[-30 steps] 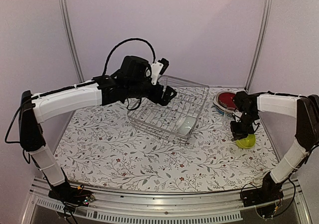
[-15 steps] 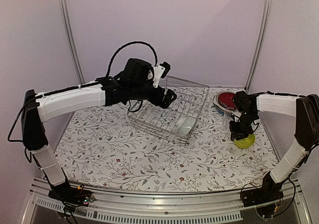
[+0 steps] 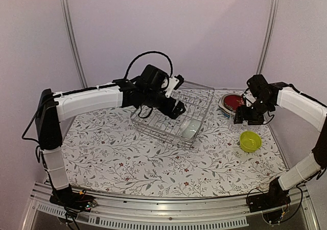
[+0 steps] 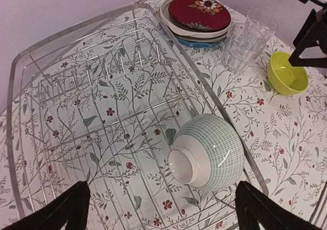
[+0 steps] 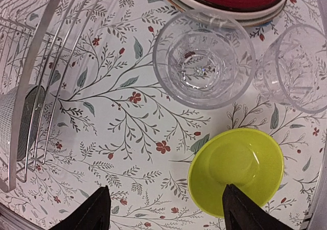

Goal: Unload the mixed dishes from the dish rack
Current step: Grab the bowl from the dish rack.

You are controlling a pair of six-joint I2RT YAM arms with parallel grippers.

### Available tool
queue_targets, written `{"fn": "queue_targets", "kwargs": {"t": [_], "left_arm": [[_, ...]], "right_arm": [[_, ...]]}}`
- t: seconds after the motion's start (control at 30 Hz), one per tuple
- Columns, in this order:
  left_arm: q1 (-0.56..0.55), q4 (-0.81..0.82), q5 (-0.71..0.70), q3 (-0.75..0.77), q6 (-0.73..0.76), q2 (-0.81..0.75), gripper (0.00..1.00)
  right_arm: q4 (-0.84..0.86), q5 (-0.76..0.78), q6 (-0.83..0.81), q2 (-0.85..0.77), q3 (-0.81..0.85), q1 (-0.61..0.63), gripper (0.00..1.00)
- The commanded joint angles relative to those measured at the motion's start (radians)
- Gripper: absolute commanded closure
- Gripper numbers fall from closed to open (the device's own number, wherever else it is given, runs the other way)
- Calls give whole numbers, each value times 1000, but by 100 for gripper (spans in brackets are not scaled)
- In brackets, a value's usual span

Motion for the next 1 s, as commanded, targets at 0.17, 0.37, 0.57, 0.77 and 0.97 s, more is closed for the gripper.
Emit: {"fn": "queue_targets", "kwargs": {"t": [0.17,0.37,0.57,0.77,0.97], "left_arm": [[-16,-162,132,104,103,116,0],[-14,-205,200,161,173,167,0],[-11,-287,250,259,213,246,0],[-11,-322,273,297,219,288,0],[-20,-360,259,331,215,327,0]], "right_arm": [[-11,-35,-13,-60,60,-2,17],[-3,-42,-15,-64,48,-2,15],[5,-49,-12,-64,36,-2,10],[8,-36,-13,-69,30,-4,2],[16,-42,-9,-59,33,-4,1]]}}
